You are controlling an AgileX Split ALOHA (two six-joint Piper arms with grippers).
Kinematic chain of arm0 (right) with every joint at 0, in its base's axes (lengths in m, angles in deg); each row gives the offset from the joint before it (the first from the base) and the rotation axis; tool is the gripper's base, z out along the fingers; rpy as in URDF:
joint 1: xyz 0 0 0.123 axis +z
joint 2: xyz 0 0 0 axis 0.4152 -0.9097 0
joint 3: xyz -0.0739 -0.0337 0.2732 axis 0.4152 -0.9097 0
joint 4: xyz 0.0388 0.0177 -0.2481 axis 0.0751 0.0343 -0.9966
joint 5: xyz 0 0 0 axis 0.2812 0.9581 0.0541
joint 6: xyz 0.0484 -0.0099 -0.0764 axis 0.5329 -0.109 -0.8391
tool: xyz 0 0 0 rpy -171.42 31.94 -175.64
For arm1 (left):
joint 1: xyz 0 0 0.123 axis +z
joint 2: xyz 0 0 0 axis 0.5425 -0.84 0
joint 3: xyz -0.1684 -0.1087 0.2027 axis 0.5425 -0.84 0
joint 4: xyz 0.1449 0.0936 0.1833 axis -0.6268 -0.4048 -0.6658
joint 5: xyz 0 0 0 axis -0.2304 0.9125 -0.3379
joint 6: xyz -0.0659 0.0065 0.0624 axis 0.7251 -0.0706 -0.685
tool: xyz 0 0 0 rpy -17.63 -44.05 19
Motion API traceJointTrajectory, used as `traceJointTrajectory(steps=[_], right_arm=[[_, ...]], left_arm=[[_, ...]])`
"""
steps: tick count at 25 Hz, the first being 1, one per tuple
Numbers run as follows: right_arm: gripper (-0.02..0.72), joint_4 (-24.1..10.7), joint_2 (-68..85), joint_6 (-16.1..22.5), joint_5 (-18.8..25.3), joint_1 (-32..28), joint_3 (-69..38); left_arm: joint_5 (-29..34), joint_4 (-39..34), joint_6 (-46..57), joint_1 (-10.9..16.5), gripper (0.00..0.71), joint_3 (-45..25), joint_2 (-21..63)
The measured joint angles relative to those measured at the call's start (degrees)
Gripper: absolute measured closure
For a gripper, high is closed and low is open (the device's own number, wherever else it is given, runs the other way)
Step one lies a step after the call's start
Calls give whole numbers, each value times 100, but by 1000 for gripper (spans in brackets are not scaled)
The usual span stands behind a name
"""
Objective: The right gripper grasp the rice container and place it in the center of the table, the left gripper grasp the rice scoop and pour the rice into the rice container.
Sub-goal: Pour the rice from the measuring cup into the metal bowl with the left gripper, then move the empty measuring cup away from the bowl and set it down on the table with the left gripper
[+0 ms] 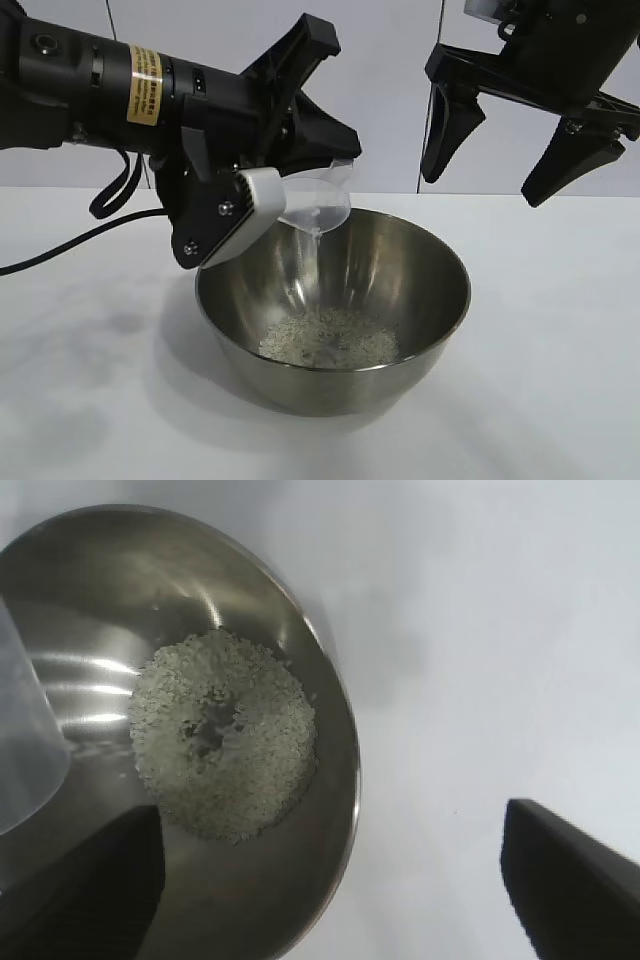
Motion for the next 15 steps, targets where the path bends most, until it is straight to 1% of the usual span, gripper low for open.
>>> traceJointTrajectory(steps=[5,15], right_arm=[[72,0,0,0,0,0,0],[72,0,0,0,5,0,0]], left_arm=[[11,-75,-5,-193,698,0,0],[220,-82,-19,-234,698,0,0]])
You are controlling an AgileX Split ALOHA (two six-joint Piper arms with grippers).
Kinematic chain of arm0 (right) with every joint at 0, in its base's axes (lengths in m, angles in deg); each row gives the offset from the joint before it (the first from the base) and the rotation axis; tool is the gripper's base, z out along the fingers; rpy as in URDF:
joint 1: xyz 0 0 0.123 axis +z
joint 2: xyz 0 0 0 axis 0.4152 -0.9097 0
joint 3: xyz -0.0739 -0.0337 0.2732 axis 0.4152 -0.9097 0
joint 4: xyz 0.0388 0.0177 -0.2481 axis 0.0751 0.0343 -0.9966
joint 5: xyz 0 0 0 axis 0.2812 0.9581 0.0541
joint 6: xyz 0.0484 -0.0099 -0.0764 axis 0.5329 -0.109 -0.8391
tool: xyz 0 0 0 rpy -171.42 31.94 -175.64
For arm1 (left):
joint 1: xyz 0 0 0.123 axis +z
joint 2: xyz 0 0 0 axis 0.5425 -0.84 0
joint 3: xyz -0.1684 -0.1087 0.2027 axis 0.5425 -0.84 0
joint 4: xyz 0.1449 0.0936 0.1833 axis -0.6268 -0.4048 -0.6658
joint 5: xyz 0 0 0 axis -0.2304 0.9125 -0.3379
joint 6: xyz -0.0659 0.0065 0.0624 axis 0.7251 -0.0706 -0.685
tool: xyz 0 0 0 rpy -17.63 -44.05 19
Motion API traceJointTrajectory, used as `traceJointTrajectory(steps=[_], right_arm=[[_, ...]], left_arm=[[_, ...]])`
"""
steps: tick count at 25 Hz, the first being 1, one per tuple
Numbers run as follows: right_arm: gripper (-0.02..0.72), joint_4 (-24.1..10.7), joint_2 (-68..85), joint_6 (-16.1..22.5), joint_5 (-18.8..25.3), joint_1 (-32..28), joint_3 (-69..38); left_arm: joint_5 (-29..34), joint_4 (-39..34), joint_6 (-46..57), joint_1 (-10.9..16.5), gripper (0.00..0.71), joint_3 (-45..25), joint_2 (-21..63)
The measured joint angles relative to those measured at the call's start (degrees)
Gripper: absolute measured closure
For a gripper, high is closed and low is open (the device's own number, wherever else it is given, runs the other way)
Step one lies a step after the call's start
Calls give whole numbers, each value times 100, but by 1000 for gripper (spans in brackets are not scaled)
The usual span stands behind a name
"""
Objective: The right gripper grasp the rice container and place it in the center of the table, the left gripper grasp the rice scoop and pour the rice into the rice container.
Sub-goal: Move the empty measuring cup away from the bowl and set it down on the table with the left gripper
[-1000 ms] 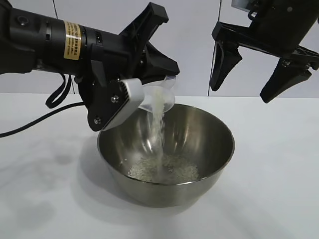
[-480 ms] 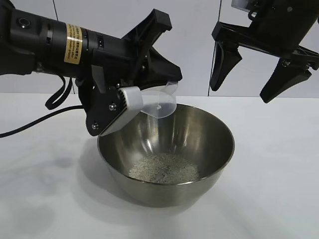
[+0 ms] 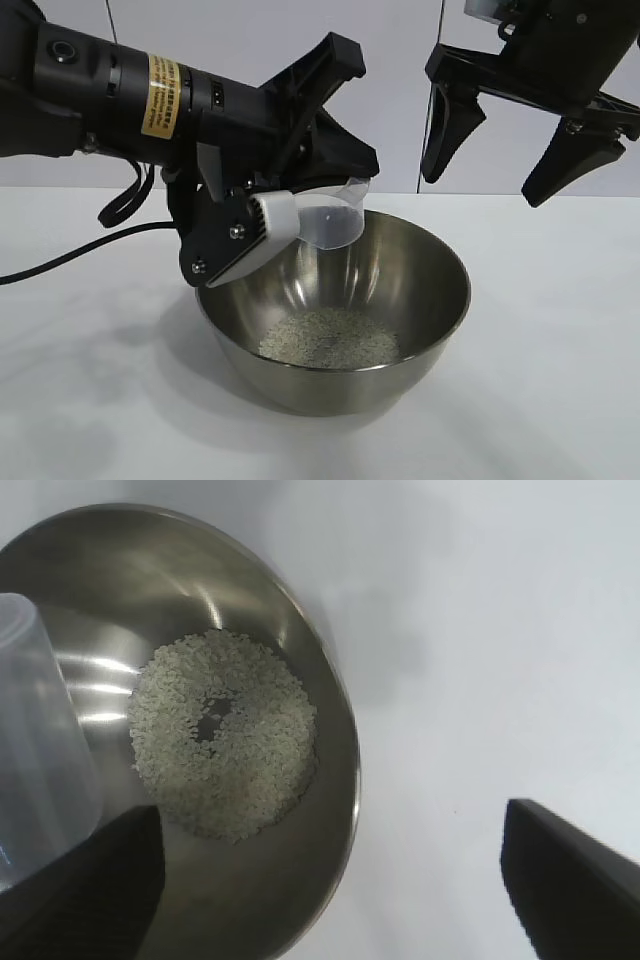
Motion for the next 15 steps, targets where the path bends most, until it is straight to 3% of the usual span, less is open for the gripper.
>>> traceJointTrajectory(steps=[11,15], right_arm=[[72,-27,0,0,4,0,0],[72,-27,0,0,4,0,0]], left_arm=[[69,-243,5,0,698,155,0],[-76,62,368,0,698,155,0]])
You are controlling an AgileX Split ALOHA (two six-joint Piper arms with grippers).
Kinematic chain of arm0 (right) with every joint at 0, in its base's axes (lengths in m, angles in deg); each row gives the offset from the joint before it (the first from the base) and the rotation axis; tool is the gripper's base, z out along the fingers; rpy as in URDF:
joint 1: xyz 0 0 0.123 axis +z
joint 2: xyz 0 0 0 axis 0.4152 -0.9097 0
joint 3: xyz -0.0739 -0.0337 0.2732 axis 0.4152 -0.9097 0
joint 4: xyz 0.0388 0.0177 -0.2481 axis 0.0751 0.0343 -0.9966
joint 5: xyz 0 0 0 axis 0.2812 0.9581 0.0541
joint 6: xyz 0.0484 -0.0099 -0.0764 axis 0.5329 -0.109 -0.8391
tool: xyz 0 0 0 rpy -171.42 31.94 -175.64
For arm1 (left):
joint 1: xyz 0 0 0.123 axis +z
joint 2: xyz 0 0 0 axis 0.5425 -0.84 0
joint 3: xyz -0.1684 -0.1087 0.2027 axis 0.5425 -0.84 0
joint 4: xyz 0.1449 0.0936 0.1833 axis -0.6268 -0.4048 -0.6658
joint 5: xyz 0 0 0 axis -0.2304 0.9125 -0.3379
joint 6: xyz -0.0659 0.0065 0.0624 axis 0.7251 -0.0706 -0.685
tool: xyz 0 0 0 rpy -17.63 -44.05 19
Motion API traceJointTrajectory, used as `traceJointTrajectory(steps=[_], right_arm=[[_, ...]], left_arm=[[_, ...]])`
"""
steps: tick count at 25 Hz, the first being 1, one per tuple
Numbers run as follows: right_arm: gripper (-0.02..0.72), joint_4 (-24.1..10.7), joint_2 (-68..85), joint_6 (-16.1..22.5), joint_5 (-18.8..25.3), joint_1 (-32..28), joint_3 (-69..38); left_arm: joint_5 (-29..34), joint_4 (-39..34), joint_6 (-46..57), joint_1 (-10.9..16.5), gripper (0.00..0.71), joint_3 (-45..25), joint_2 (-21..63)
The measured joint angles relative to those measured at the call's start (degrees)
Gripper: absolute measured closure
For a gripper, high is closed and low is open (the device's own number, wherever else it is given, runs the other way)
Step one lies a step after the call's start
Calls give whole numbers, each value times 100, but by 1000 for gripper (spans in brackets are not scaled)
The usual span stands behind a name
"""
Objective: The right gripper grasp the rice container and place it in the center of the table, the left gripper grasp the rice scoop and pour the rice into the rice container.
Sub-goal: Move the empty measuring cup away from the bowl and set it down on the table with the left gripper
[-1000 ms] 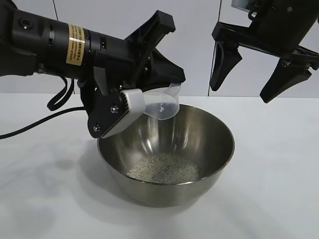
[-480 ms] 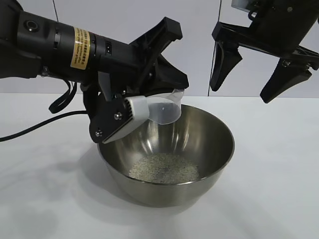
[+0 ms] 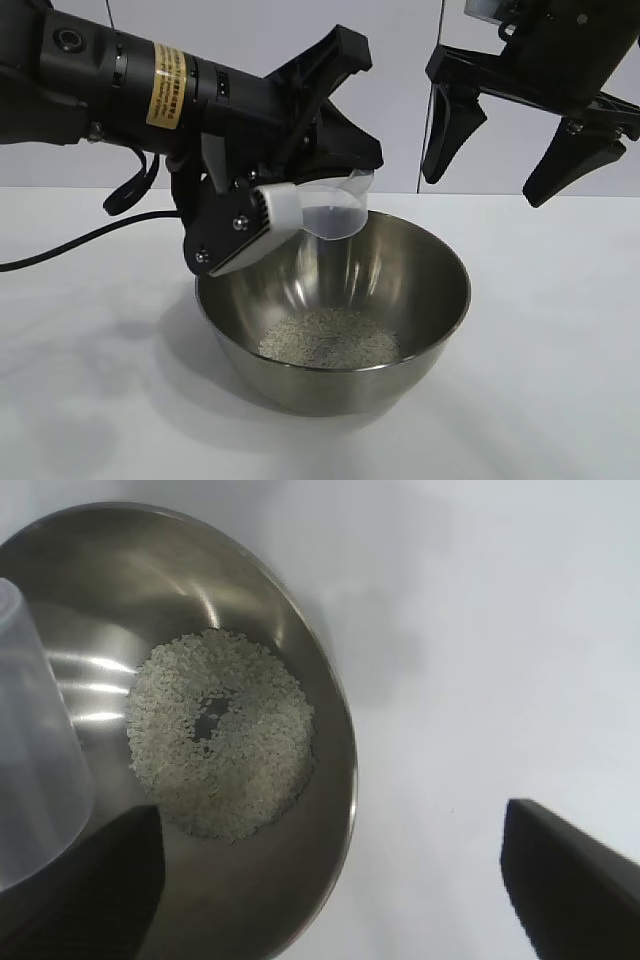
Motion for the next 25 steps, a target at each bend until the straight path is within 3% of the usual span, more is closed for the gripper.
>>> traceJointTrajectory(steps=[12,18,25], right_arm=[[72,-10,0,0,0,0,0],[72,-10,0,0,0,0,0],[72,1,0,0,-63,0,0]], left_arm=[[-1345,2156,2223,-19,698,-215,0],[-2211,4126,3406,-19,698,-849,15],[-2835,6564,5124,-19,698,-976,531]])
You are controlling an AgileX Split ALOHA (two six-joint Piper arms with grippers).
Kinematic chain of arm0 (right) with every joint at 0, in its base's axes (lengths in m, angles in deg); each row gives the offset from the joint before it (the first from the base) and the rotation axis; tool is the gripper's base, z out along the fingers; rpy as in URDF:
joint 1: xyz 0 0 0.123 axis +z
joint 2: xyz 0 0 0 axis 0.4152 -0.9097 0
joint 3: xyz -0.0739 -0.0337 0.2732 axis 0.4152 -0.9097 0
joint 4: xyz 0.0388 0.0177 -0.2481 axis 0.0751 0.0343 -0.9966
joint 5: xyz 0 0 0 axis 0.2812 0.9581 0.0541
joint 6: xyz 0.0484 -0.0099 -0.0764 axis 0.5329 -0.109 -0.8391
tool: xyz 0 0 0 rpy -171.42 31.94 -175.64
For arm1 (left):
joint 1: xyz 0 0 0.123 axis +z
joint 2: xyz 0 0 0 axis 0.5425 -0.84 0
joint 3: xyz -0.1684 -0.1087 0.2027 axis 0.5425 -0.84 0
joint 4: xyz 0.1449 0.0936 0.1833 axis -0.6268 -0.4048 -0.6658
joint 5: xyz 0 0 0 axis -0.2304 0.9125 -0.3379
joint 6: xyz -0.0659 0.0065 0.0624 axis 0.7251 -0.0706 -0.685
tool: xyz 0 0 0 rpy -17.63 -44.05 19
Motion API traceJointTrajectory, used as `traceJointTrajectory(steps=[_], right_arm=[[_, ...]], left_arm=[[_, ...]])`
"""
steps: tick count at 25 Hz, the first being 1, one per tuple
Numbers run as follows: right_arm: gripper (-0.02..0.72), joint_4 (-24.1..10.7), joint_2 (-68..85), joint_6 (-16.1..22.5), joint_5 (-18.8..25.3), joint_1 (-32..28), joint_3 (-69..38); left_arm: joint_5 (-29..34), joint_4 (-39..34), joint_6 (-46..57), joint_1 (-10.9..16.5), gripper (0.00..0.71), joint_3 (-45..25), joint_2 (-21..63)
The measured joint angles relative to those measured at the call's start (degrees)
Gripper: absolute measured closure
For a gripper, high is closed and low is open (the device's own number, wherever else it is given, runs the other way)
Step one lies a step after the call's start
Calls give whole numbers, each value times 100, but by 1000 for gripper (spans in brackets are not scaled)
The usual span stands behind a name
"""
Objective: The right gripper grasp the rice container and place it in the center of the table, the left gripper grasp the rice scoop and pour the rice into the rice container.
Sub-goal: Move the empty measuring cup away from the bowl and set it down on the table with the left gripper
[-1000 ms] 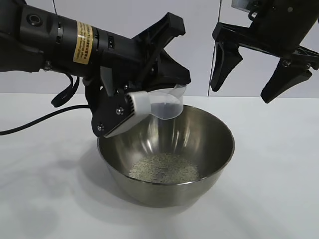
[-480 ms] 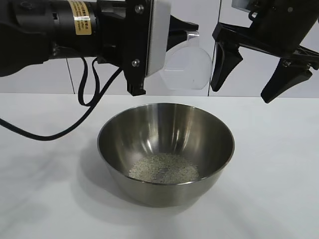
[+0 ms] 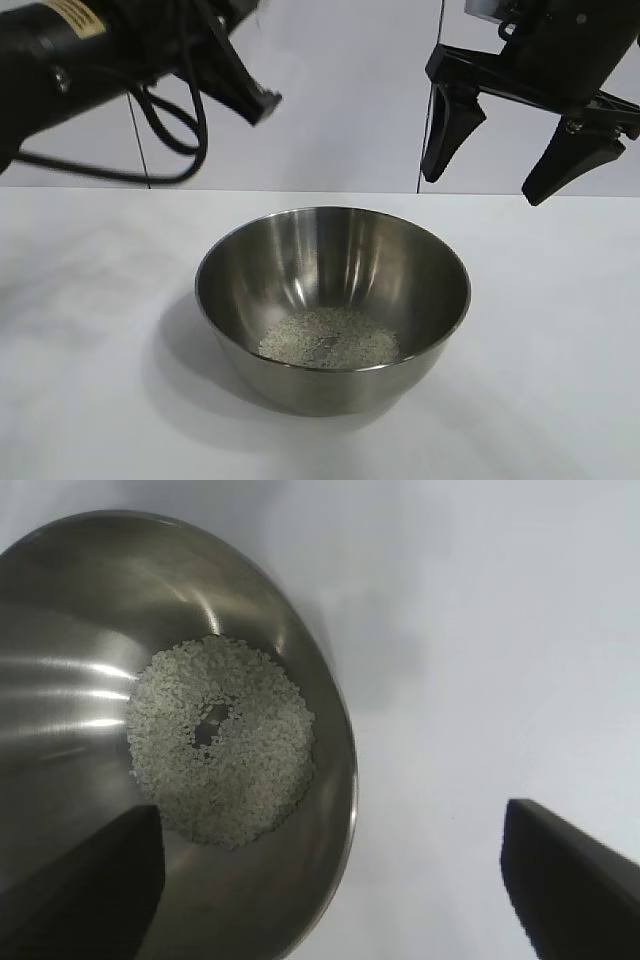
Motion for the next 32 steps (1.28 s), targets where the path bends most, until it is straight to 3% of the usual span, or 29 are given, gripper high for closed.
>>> traceJointTrajectory(steps=[6,9,16,19,25,28,32], right_arm=[[72,11,0,0,-18,0,0],[72,29,0,0,-63,0,0],[72,104,0,0,-132,0,0],[72,110,0,0,-132,0,0],[72,117,0,0,-206,0,0],[72,117,0,0,-295,0,0],[72,117,0,0,-298,0,0]], left_arm=[[1,2209,215,0,698,-197,410],[6,2609,233,0,698,-533,513],[-240,2250,660,61,698,-1789,525],[-240,1974,1068,398,698,-2165,525],[-271,656,1893,1233,698,-2354,66],[-271,232,2002,1389,698,-2354,-362],[-266,64,2160,1401,698,-2340,-925]])
